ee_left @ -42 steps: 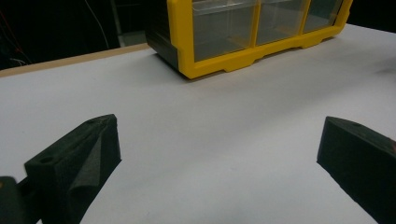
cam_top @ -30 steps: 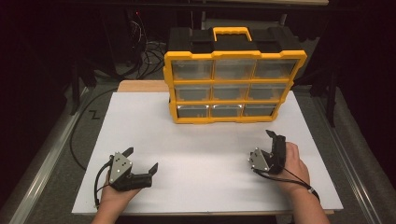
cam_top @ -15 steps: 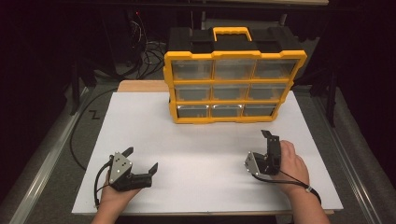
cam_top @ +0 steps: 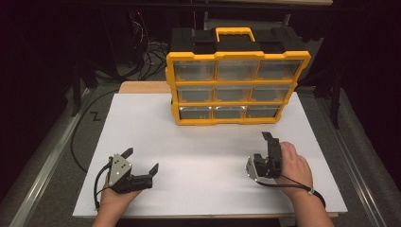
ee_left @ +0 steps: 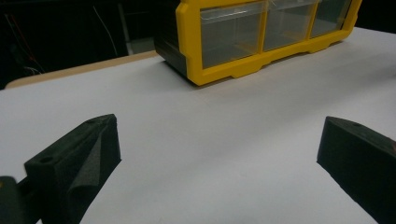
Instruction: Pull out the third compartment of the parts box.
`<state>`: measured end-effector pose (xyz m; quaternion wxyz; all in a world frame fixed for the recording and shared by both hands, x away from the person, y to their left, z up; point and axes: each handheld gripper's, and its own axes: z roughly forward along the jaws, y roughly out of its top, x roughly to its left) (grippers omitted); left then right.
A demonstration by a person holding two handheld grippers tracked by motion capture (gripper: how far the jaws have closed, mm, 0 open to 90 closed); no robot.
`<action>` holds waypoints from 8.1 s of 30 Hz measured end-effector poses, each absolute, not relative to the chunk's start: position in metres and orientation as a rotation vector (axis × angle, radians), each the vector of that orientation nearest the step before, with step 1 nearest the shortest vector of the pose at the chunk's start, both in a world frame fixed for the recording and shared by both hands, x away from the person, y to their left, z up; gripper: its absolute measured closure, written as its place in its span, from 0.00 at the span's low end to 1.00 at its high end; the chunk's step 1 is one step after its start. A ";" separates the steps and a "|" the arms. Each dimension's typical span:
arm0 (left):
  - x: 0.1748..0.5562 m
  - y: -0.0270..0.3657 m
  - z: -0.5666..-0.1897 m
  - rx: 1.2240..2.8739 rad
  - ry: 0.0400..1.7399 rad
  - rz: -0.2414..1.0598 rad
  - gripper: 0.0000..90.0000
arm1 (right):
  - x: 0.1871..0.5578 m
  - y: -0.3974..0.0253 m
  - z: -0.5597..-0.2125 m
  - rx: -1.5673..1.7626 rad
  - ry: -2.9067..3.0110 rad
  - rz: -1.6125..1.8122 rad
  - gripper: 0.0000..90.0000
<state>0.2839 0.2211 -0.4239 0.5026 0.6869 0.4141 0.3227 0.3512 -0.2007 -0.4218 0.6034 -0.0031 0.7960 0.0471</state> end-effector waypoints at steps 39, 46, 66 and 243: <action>0.287 0.216 -0.426 1.715 0.949 0.723 0.00 | 0.396 -0.192 -0.355 0.001 1.592 0.087 0.57; 0.287 0.216 -0.427 1.716 0.943 0.724 0.00 | 0.399 -0.191 -0.333 0.035 1.566 0.105 0.60; 0.287 0.215 -0.427 1.718 0.933 0.717 0.00 | 0.410 -0.191 -0.293 0.056 1.505 0.114 0.65; 0.284 0.211 -0.427 1.698 0.903 0.698 0.00 | 0.377 -0.227 -0.268 0.031 1.387 0.114 0.88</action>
